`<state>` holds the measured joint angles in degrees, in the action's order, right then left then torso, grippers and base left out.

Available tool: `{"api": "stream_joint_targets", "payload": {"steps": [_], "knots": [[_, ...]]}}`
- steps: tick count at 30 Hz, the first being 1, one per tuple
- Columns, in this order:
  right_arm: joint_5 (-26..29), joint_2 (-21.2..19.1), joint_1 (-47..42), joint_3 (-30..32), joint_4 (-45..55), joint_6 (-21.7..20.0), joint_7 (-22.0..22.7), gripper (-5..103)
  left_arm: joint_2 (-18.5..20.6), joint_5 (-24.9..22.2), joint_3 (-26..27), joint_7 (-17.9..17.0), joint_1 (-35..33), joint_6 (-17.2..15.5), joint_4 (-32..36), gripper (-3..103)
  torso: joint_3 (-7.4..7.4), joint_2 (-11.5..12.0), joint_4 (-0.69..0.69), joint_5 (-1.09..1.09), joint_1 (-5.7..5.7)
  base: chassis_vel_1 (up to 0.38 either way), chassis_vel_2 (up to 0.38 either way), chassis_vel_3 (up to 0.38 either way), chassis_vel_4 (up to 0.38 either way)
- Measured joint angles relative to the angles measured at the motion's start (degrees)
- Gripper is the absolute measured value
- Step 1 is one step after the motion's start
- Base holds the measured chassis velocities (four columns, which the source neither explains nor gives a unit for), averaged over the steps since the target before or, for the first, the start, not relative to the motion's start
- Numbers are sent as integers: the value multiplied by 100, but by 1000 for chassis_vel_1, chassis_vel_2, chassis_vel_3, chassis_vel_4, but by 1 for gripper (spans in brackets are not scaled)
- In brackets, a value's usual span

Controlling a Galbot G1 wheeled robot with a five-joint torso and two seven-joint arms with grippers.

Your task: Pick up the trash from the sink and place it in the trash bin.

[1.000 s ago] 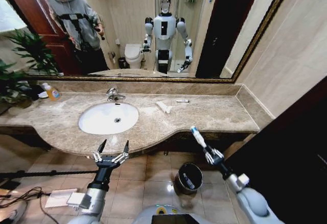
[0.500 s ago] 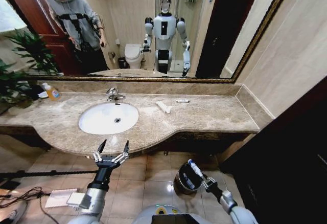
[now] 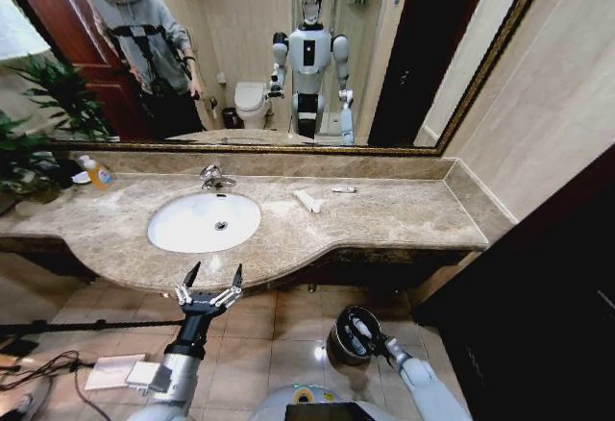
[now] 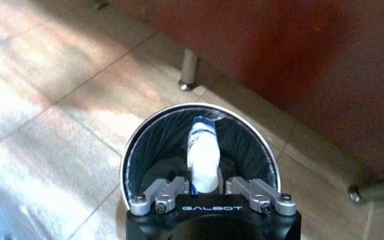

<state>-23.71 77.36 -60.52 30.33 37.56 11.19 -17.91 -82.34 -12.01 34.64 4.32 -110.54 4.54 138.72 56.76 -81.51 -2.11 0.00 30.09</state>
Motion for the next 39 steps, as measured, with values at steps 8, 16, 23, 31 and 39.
{"api": "stream_joint_targets", "payload": {"steps": [8,16,23,31,39], "knots": [[-403,34,232,107,-655,77,160,25,0,0,0,0,0,0,0,100,0,0,1,-1,0,0,0,0,0],[-217,-21,228,72,-616,80,176,52,0,0,0,0,0,0,0,100,-1,0,1,0,0,0,0,0,0],[-84,-13,151,52,-418,90,218,73,0,0,0,0,0,0,0,100,-1,0,1,-1,0,0,0,0,0],[122,-51,-157,6,64,138,233,100,0,0,0,0,0,0,0,100,-1,0,1,0,-1,0,0,0,0],[992,-87,-792,125,981,385,292,100,0,0,0,0,0,0,0,100,-1,0,1,1,-1,0,0,0,0]]}}
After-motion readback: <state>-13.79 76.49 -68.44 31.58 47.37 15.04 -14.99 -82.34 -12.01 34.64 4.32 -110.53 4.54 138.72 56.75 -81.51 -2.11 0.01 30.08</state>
